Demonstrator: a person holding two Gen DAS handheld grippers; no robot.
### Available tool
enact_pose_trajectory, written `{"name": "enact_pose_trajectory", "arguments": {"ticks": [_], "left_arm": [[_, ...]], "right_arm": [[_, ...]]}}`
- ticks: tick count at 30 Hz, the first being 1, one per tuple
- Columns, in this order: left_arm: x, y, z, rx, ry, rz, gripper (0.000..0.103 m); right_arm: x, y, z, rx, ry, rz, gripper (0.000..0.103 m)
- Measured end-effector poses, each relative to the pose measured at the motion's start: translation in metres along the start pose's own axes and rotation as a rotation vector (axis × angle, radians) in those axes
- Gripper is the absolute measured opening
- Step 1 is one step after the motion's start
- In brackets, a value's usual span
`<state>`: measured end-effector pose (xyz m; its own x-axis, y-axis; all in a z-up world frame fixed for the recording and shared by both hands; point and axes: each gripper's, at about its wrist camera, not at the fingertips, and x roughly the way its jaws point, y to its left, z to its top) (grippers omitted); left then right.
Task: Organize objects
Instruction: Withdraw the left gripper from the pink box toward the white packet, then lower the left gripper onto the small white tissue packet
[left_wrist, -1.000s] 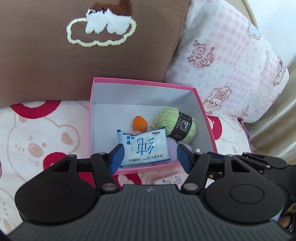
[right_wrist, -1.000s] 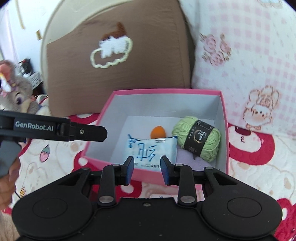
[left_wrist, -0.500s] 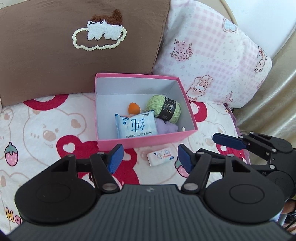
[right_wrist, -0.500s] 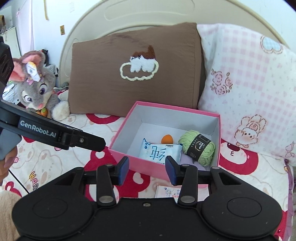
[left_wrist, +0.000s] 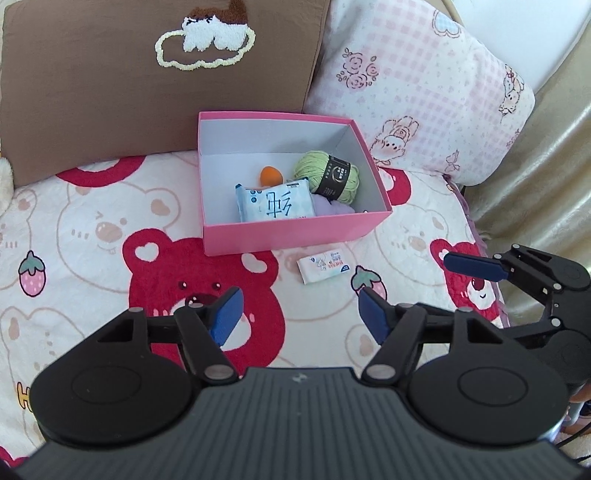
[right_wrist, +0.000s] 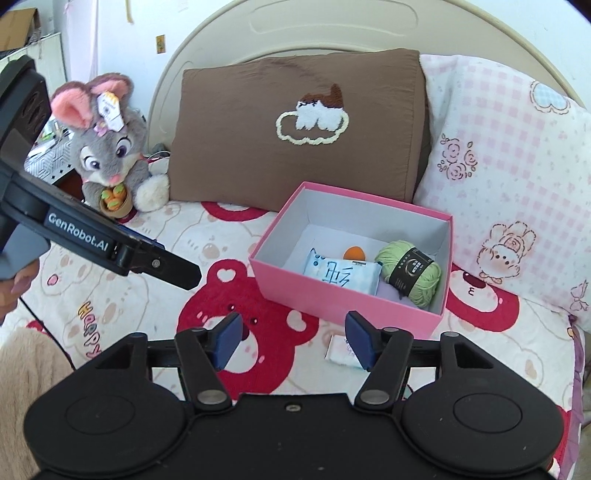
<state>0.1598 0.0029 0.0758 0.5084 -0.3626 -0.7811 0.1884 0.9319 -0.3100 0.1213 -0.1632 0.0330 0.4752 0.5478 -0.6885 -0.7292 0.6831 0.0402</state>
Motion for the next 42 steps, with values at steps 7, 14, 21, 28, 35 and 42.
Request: {"name": "enact_pose_trajectory", "arguments": {"ticks": [7,14,21,28,35,42], "left_arm": [[0.026,-0.005,-0.016,-0.009,0.052,-0.047,0.075],[0.066,-0.007,-0.020,-0.046,0.092,-0.069,0.079],[0.096,-0.012,-0.019,-0.054,0.110,-0.076,0.085],[0.121,-0.006,-0.011,-0.097,0.108,-0.087,0.092],[0.147,0.012,-0.008,-0.101,0.002,-0.128,0.095],[0.186,0.033,-0.019,-0.144,-0.014,-0.134,0.095]], "right_arm": [[0.018,-0.001,-0.024,-0.029,0.020,0.026,0.083],[0.037,-0.011,-0.038,-0.048,0.021,0.028,0.090],[0.056,-0.025,-0.044,-0.049,0.040,0.037,0.090],[0.081,-0.031,-0.043,-0.105,0.035,-0.026,0.090],[0.113,-0.047,-0.041,-0.057,0.075,-0.038,0.090],[0.137,-0.048,-0.062,-0.049,0.031,-0.072,0.089]]}}
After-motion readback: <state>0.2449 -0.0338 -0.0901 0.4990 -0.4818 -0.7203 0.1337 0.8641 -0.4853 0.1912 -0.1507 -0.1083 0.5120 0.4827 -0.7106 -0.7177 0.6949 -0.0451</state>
